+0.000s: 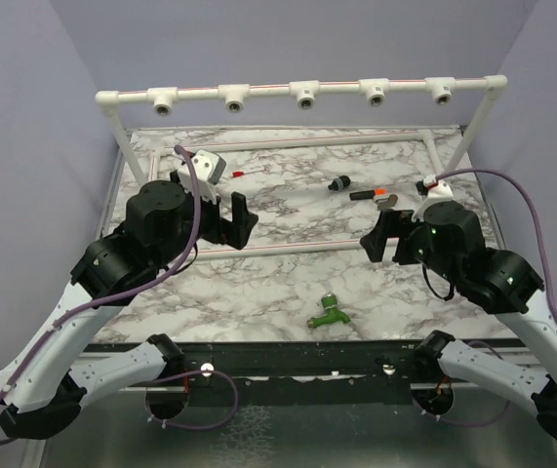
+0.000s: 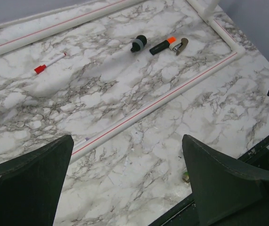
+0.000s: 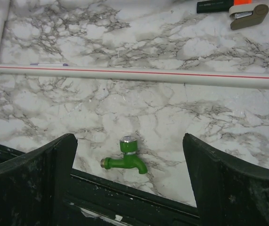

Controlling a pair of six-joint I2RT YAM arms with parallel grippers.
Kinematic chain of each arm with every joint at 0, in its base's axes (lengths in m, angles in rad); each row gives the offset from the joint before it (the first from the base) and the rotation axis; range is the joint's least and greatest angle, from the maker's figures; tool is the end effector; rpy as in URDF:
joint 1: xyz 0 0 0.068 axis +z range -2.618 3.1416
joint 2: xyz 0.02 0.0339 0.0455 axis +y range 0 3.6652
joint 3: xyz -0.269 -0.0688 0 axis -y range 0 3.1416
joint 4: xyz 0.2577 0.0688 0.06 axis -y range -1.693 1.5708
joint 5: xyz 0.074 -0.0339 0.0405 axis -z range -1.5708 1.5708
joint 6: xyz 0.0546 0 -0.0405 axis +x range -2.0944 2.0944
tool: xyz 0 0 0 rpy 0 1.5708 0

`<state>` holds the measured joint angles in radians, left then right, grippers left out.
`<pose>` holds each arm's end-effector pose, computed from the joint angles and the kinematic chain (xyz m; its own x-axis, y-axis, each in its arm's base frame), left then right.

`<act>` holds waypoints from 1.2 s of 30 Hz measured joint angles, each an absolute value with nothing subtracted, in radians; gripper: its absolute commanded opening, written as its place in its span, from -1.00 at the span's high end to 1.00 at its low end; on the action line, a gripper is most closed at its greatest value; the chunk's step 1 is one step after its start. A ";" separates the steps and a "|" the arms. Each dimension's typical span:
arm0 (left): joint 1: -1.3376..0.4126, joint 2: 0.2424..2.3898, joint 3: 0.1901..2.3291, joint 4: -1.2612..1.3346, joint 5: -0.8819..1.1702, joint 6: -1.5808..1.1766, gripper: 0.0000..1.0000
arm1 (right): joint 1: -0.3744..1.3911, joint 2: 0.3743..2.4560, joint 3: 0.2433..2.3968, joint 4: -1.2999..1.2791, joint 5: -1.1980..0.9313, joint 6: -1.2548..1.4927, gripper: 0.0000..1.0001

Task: Install the water faucets

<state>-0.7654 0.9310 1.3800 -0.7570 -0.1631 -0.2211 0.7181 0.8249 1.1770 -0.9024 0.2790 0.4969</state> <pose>0.1413 -0.1234 0.4564 -0.3387 0.0254 -0.9405 0.5102 0.8449 -0.1610 0.1352 0.0982 0.3901 -0.5634 0.1163 -0.8179 -0.2129 0.9362 0.2797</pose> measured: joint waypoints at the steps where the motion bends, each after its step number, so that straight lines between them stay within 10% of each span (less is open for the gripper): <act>1: -0.765 0.931 1.367 -0.757 -0.154 -0.222 -0.98 | 0.718 0.835 1.177 -0.909 0.278 0.497 -1.00; 36: -0.765 0.874 1.135 -0.765 -0.197 -0.342 -0.98 | 0.748 1.099 0.748 -0.663 -0.063 0.536 -0.74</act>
<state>-0.7654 0.8742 1.1351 -0.7654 -0.1970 -0.3416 0.7479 1.0992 0.7483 -0.6632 -0.0628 0.5362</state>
